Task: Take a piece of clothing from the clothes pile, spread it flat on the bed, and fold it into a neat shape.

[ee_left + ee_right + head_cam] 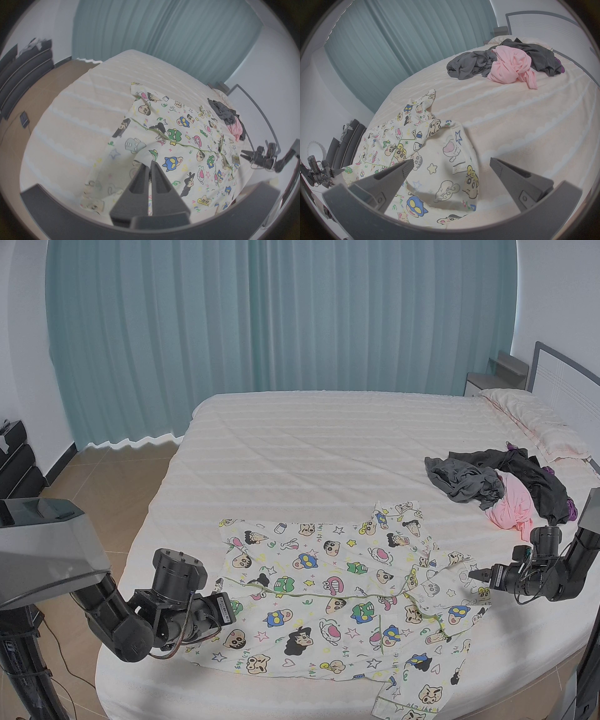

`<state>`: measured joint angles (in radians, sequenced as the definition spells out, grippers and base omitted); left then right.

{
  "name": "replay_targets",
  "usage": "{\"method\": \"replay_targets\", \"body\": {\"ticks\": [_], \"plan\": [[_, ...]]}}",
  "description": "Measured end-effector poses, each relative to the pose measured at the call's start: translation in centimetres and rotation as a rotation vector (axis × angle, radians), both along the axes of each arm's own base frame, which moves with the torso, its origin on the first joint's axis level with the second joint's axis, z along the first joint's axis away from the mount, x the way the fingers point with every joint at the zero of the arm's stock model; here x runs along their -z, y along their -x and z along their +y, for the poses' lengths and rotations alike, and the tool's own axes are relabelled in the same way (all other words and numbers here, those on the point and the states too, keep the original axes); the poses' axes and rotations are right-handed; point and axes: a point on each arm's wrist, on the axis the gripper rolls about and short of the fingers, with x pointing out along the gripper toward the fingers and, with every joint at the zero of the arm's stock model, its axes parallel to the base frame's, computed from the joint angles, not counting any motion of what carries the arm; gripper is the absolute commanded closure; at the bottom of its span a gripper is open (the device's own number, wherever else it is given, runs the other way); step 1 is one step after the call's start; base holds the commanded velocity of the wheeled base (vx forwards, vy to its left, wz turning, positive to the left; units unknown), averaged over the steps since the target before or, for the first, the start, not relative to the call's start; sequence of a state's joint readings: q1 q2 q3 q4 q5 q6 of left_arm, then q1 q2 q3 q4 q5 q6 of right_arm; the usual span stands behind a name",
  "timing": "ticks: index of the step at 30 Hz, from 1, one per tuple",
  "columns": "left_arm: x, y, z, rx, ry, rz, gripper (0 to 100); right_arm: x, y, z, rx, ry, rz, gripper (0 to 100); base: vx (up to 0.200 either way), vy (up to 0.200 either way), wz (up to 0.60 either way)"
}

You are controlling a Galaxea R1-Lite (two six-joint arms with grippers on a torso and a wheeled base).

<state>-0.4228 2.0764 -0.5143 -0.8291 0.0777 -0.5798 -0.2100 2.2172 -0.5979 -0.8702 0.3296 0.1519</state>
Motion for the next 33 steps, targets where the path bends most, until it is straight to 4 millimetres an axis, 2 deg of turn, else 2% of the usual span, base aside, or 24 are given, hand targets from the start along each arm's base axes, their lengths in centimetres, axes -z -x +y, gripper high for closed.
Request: {"method": "replay_targets", "body": {"ticks": [6,12,13,18,25,33], "plan": [[0.0,-0.9,1.8,0.09,-0.047,-0.077,100,-0.1,0.0,0.0,-0.001,0.001,-0.003,0,0.0,0.0,0.0],[1.3,-1.8,3.3,0.123,-0.06,-0.081,100,-0.1,0.0,0.0,-0.001,0.001,-0.004,0,0.0,0.0,0.0],[1.5,-1.8,3.4,0.14,-0.047,-0.075,0,-0.2,0.0,0.0,-0.001,0.001,-0.005,0,0.0,0.0,0.0],[2.0,-2.7,4.4,0.18,0.011,-0.067,0,-0.2,0.0,0.0,0.0,0.0,-0.005,0,0.0,0.0,0.0],[1.6,-5.4,6.6,0.054,0.072,-0.092,0,-0.2,-0.1,0.0,-0.001,0.0,-0.006,0,0.0,0.0,0.0],[2.2,-6.6,7.3,0.018,0.204,0.173,0,-0.1,-0.1,0.0,-0.001,-0.001,-0.004,0,0.0,0.0,0.0]]}}
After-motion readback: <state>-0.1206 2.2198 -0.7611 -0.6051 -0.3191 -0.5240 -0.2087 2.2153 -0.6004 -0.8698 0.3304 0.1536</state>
